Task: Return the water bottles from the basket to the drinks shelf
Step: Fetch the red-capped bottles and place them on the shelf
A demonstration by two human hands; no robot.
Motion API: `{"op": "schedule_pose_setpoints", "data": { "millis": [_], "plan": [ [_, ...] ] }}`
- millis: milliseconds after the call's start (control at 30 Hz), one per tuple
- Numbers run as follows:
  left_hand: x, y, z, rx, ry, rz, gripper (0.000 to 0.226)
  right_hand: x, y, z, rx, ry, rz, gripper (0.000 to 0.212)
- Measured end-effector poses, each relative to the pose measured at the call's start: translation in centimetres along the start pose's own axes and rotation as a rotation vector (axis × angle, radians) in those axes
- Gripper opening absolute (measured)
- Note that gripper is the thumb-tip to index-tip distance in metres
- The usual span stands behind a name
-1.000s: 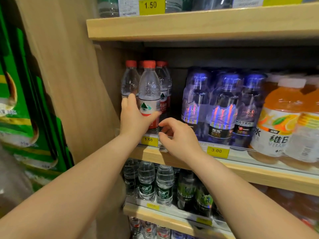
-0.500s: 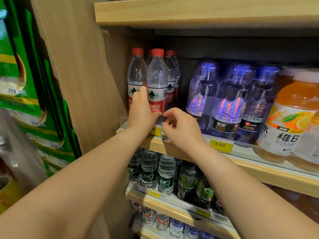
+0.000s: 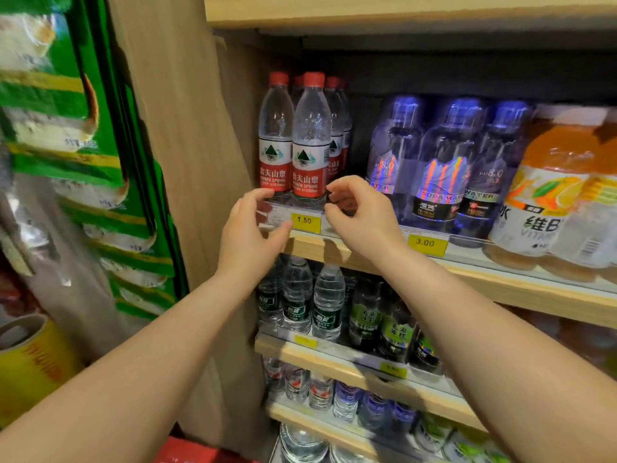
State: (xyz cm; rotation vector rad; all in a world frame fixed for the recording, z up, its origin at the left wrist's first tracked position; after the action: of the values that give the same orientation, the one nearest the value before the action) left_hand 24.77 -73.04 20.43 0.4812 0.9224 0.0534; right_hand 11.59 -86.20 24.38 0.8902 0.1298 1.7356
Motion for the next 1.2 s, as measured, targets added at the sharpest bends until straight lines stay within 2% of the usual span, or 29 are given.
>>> {"op": "schedule_pose_setpoints", "data": {
  "millis": [133, 333, 467, 600, 733, 833, 900, 1200],
  "plan": [
    [1.2, -2.4, -3.3, 0.269, -0.004, -0.059, 0.038, 2.0, 1.3, -4.3, -0.181, -0.019, 0.013, 0.021],
    [1.0, -6.9, -11.0, 0.621, -0.108, -0.098, 0.025, 1.5, 3.3, -16.3, -0.344, -0.313, -0.106, 0.017],
    [-1.2, -10.4, -19.1, 0.886, -0.143, -0.157, 0.025, 2.4, 6.7, -27.3, -0.458, -0.545, -0.193, 0.019],
    [-5.5, -13.4, -29.8, 1.194, -0.179, -0.243, 0.025, 5.3, 11.7, -39.5, -0.559, -0.784, -0.3, 0.018],
    [-11.4, -15.1, -41.4, 1.386, -0.29, -0.275, 0.021, 10.1, 18.0, -50.5, -0.696, -0.925, -0.444, 0.018],
    [-16.3, -15.6, -51.0, 1.572, -0.307, -0.302, 0.016, 14.4, 23.1, -58.4, -0.822, -0.995, -0.573, 0.02],
    [-19.7, -15.5, -57.2, 1.676, -0.325, -0.334, 0.021, 17.1, 26.3, -63.7, -0.91, -1.061, -0.635, 0.024],
    [-31.8, -17.3, -79.7, 1.962, -0.461, -0.39, 0.021, 25.1, 37.3, -82.4, -1.186, -1.302, -0.721, 0.022]
  ]
}}
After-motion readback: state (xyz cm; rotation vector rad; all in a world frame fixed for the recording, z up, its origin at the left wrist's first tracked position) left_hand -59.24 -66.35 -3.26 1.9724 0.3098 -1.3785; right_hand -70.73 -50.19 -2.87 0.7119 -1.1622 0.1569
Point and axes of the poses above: each hand's wrist, its own z-axis towards the middle knuckle, its own y-axis out of the back of the hand, x = y × z, the point moved 7 cm from there along z, towards the middle knuckle, and after that the axes turned 12 degrees about y, right-handed, at the moved point
